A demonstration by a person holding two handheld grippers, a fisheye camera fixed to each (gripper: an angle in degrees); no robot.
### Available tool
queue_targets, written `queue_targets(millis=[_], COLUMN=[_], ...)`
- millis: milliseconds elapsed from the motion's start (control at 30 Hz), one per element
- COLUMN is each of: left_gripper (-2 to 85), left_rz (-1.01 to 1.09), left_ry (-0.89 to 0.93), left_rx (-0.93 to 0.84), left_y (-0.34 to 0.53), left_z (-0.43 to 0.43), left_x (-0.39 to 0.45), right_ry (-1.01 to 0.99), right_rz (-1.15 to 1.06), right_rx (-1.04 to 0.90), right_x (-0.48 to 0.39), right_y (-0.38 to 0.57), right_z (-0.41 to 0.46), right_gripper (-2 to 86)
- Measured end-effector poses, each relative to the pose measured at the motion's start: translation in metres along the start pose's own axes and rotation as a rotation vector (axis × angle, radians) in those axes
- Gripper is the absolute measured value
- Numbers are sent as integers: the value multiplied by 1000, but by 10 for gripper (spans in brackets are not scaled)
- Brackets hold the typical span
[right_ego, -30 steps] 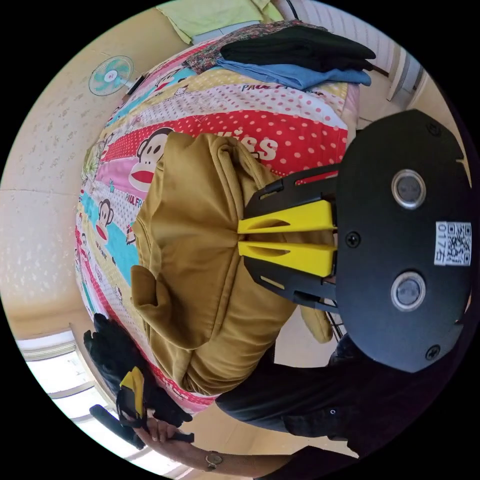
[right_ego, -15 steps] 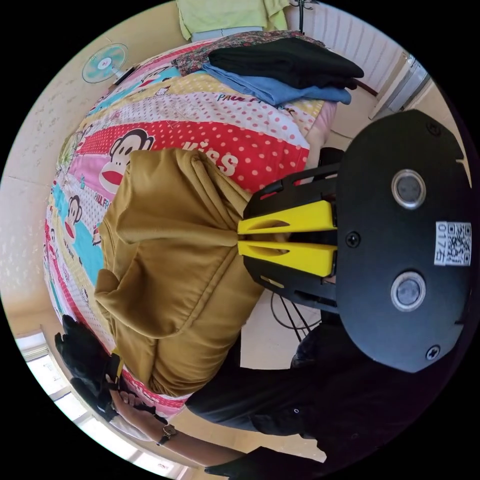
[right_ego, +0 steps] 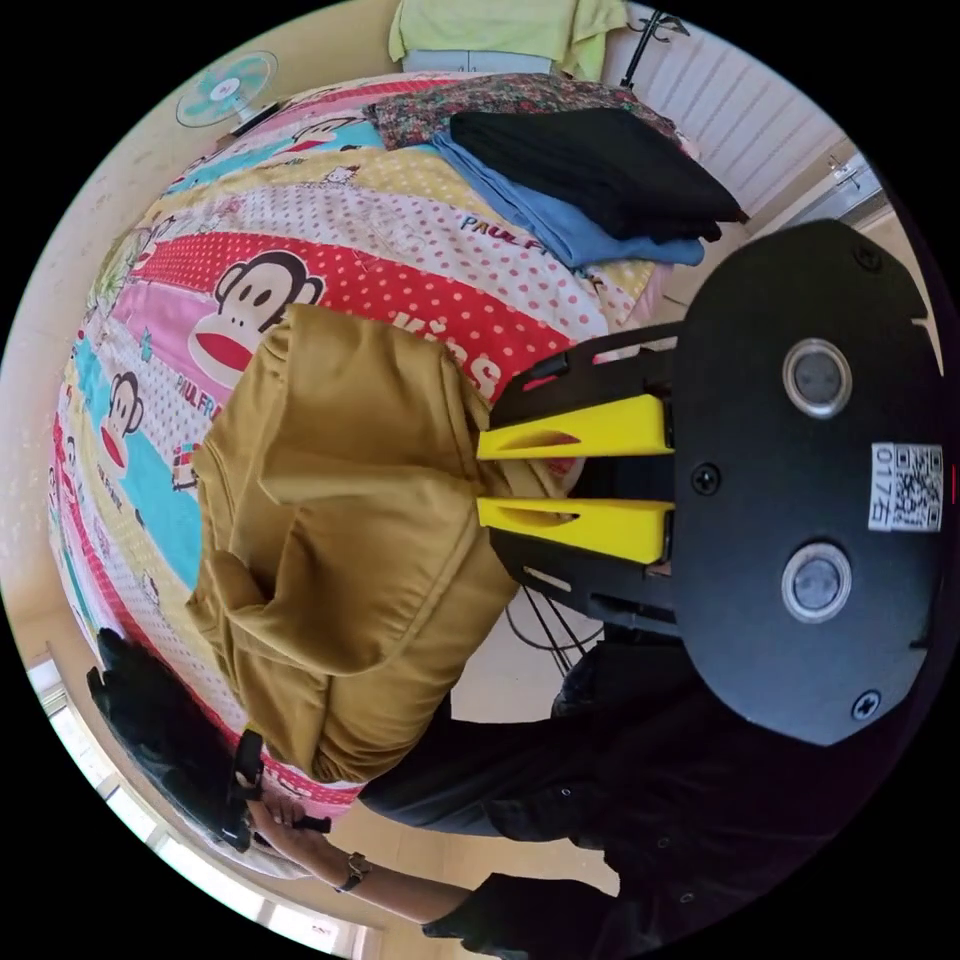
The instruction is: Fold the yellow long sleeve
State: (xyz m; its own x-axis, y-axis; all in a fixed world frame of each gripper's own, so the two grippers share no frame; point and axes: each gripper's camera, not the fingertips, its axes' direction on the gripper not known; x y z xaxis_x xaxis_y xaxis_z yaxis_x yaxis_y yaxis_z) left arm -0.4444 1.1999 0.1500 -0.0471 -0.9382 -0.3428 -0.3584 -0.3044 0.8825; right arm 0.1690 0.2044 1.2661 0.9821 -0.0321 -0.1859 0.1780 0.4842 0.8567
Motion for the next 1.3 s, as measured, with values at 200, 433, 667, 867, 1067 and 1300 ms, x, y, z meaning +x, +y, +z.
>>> queue_targets(millis=[200, 433, 667, 867, 1067, 1300], left_gripper=[99, 49, 38, 31, 32, 24], left_rz=[-10, -108, -3, 114, 418, 465], left_ry=[16, 157, 264, 124, -82, 6], left_rx=[20, -48, 246, 459, 729, 913], left_y=[27, 72, 198, 293, 399, 454], left_z=[-2, 7, -54, -140, -241, -262], left_x=[18, 49, 124, 225, 386, 455], right_ry=[83, -66, -248, -89, -4, 95], right_rz=[84, 283, 220, 195, 195, 241], right_rx=[232, -123, 275, 625, 1129, 1249], right_x=[96, 198, 176, 127, 71, 67], right_y=[-125, -195, -64, 56, 181, 192], right_z=[-79, 1, -212, -385, -549, -611], right_gripper=[85, 74, 35, 31, 32, 31])
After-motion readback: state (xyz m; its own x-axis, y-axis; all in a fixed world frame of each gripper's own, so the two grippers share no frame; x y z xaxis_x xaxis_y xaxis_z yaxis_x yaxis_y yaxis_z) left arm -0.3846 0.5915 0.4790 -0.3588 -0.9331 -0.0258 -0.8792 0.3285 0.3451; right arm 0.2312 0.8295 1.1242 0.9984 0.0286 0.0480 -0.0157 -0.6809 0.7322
